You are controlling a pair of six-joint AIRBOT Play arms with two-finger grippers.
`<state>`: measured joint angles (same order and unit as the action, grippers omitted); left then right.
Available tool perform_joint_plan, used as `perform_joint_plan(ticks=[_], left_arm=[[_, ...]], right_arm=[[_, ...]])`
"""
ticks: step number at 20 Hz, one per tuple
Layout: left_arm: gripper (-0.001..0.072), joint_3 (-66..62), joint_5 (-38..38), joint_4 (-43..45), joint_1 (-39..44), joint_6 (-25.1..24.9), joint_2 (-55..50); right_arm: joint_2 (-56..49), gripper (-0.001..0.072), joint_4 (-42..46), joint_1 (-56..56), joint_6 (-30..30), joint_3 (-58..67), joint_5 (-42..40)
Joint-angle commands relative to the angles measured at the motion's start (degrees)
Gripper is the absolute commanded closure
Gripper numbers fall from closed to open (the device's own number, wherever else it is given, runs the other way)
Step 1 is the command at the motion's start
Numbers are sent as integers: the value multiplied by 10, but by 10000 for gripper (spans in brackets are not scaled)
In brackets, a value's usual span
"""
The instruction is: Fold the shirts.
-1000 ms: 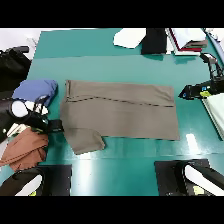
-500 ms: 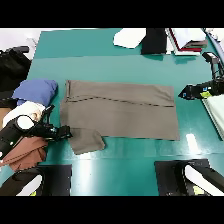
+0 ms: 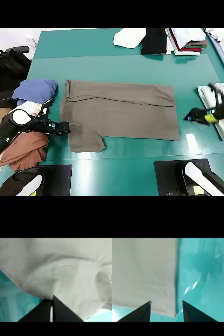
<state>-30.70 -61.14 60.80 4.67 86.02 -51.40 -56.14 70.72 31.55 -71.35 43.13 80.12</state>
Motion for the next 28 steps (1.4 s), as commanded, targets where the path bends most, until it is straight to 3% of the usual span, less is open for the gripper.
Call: perform_joint_plan(ticks=[1,6,9,10,11,15,20,23,28], left_arm=[[678,-8,1,4,0,-9,0],[678,-8,3,4,0,-10,0],[679,-11,-10,8,-1,-10,0],[679,-17,-24,16,0,-10,2],[680,-23,-39,31,0,-10,16],[681,-25,-142,103,0,44,143],[680,-47,-251,97,0,81,236],[680,-86,-200,98,-1,78,215],[678,-133,-69,109,-1,35,74]], right_arm=[[-20,278,-2,80,16,-102,2],[-101,288,-52,42,29,-147,-21],[-120,514,-52,-37,29,-130,-21],[-116,651,-41,-66,29,-117,-17],[-104,697,-29,-91,28,-103,-13],[-10,698,54,-148,-3,-43,26],[104,700,131,-155,-21,12,81],[110,701,129,-156,-30,49,73],[-20,700,124,-218,-34,152,23]])
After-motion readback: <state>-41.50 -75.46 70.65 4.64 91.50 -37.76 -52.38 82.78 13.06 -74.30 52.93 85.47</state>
